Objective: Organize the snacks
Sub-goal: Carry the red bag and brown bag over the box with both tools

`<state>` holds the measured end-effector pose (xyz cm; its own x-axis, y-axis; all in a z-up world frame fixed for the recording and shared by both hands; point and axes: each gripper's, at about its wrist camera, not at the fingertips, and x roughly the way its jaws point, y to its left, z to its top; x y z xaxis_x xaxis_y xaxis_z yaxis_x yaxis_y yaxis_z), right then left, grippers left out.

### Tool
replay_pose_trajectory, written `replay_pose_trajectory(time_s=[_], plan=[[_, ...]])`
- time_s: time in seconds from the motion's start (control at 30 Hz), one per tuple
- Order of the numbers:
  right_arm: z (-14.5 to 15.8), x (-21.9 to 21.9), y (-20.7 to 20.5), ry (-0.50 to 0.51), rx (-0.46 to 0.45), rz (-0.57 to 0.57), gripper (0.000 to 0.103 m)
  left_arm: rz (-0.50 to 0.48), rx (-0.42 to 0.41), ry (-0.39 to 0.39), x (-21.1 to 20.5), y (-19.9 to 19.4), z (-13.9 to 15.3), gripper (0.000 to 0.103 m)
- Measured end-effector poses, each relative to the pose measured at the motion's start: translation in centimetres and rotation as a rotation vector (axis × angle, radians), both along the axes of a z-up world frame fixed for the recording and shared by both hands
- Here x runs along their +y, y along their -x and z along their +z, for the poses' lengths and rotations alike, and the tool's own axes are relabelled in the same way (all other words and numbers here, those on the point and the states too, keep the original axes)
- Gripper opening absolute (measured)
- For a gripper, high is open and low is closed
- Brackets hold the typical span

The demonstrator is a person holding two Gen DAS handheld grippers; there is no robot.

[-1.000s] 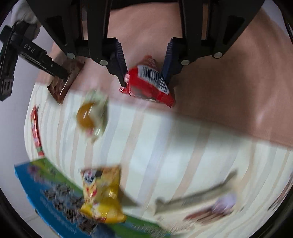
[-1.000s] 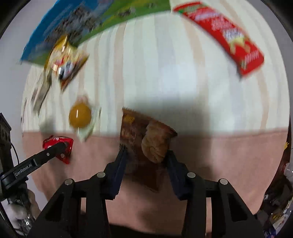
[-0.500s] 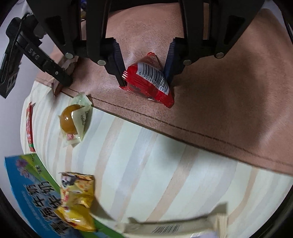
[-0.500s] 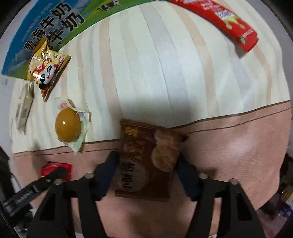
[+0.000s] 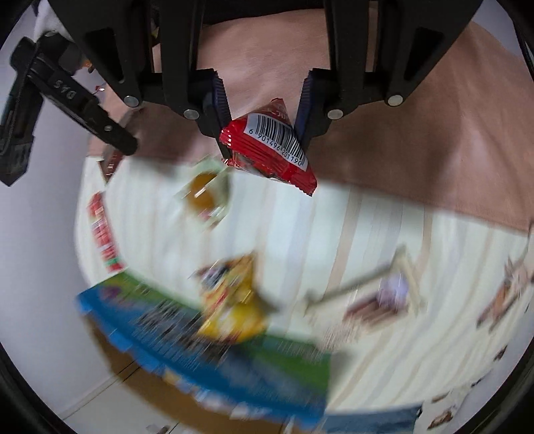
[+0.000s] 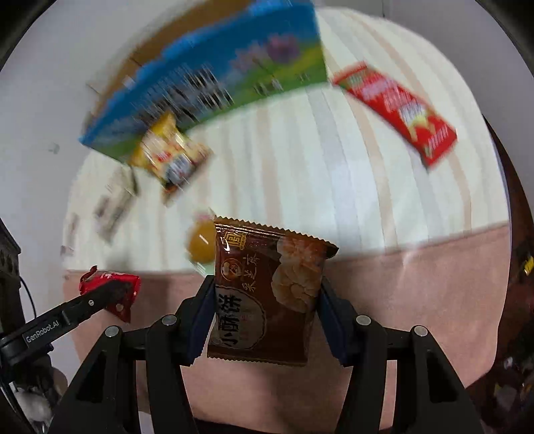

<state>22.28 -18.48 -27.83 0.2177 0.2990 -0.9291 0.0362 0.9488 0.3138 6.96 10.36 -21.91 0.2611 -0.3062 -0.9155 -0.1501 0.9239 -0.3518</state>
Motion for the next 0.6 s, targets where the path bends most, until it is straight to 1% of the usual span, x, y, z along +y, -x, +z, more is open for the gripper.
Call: replay_pose_trajectory(time_s=[0.1, 0.17, 0.2, 0.27, 0.33, 0.37, 0.4, 0.47, 0.53, 0.6], plan=[[3.4, 0.0, -2.7, -0.059, -0.062, 0.0, 0.061, -0.022, -0.073, 0.017, 0.6, -1.5, 4.0, 0.032], [5.7, 0.3, -4.7, -0.077, -0.103, 0.009, 0.061, -0.037, -0.127, 0.014, 0.1, -3.5, 6.6, 0.033], [6.9, 0.4, -5.7, -0.084, -0.124, 0.017, 0.061, -0.043, -0.145, 0.012, 1.0, -4.0, 7.8, 0.032], [9.1, 1.0, -9.3, -0.1, -0.167, 0.026, 0.061, -0.052, -0.181, 0.007, 1.0, -5.8, 9.9, 0.032], [11.5, 0.5, -12.2, -0.082, -0.21, 0.043, 0.061, -0.068, -0.209, -0.025, 1.0, -8.5, 11.9, 0.033], [12.4, 0.3, -13.3, -0.075, -0.225, 0.046, 0.061, -0.07, -0.217, -0.04, 1.0, -9.5, 12.6, 0.033], [13.0, 1.1, -15.6, -0.054, -0.242, 0.063, 0.061, -0.07, -0.225, -0.054, 1.2, -10.7, 13.3, 0.033], [14.1, 0.9, -18.5, 0.002, -0.268, 0.083, 0.061, -0.078, -0.23, -0.109, 1.6, -13.6, 14.2, 0.033], [14.3, 0.9, -21.2, 0.045, -0.258, 0.103, 0.061, -0.082, -0.22, -0.152, 1.8, -16.0, 14.2, 0.033], [13.8, 1.0, -23.8, 0.081, -0.233, 0.122, 0.061, -0.092, -0.187, -0.186, 2.2, -17.9, 13.4, 0.033]])
